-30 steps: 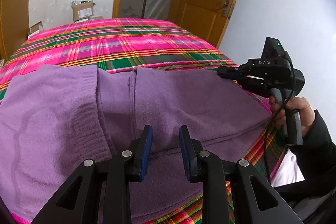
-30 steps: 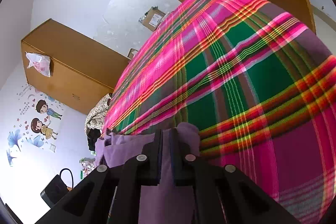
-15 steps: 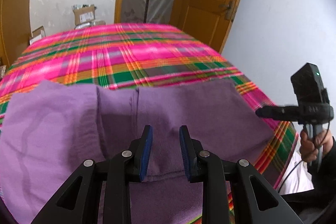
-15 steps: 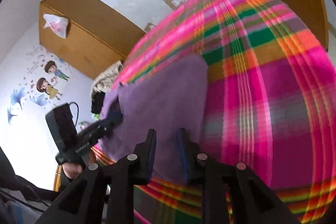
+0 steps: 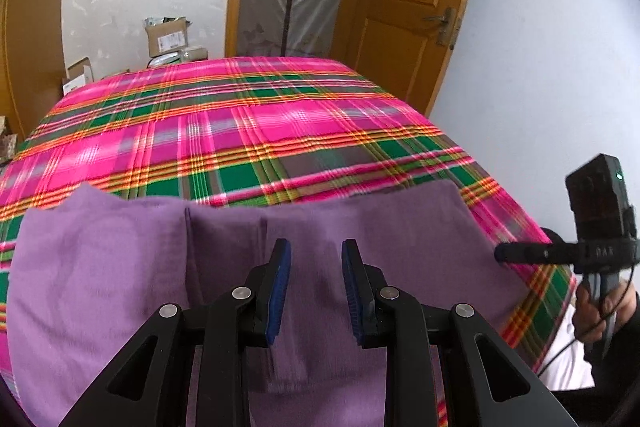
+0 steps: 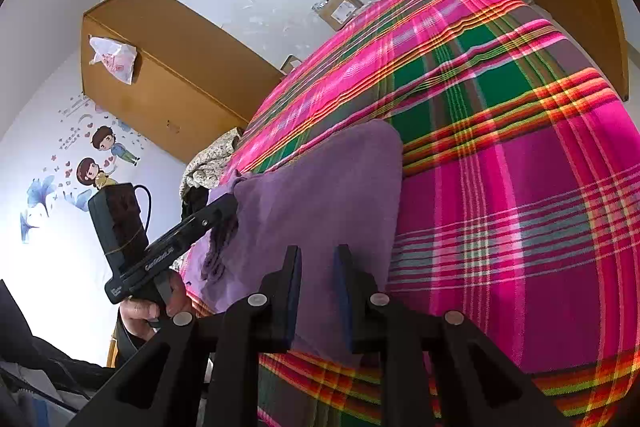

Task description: Fold clothes

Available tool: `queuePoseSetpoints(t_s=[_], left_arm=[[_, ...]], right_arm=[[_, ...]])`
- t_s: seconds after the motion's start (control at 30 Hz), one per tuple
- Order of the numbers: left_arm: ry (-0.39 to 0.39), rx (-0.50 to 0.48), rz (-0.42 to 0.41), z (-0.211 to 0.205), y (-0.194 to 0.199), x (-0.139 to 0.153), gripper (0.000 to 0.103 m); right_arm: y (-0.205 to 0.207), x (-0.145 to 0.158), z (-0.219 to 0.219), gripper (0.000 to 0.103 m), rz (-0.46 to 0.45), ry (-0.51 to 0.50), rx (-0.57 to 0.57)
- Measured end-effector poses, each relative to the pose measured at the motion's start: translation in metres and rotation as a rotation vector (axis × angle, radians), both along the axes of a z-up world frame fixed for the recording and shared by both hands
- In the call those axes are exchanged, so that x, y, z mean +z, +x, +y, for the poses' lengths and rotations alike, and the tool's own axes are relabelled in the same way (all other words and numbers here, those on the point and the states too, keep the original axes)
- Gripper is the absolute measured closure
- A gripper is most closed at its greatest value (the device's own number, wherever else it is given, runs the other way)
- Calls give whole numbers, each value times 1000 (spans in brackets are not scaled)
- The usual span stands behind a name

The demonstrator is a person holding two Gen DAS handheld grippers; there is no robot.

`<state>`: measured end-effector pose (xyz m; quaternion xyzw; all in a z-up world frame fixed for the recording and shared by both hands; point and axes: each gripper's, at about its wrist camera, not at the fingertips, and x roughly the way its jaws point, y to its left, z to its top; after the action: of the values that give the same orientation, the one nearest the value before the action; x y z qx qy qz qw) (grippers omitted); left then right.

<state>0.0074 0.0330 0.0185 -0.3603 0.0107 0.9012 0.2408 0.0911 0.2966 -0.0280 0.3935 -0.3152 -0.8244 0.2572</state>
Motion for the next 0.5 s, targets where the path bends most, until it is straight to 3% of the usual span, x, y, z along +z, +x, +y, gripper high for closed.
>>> queuePoseSetpoints(t_s=[0.2,0.5], left_arm=[[-34,48,-80,9,-29,-19,76],[-66,49,-58,15,-30,-23,76]], right_arm=[[-2,-5,8,85,-17,-1,-16],[-5,-10,5,86,-9,11,-20]])
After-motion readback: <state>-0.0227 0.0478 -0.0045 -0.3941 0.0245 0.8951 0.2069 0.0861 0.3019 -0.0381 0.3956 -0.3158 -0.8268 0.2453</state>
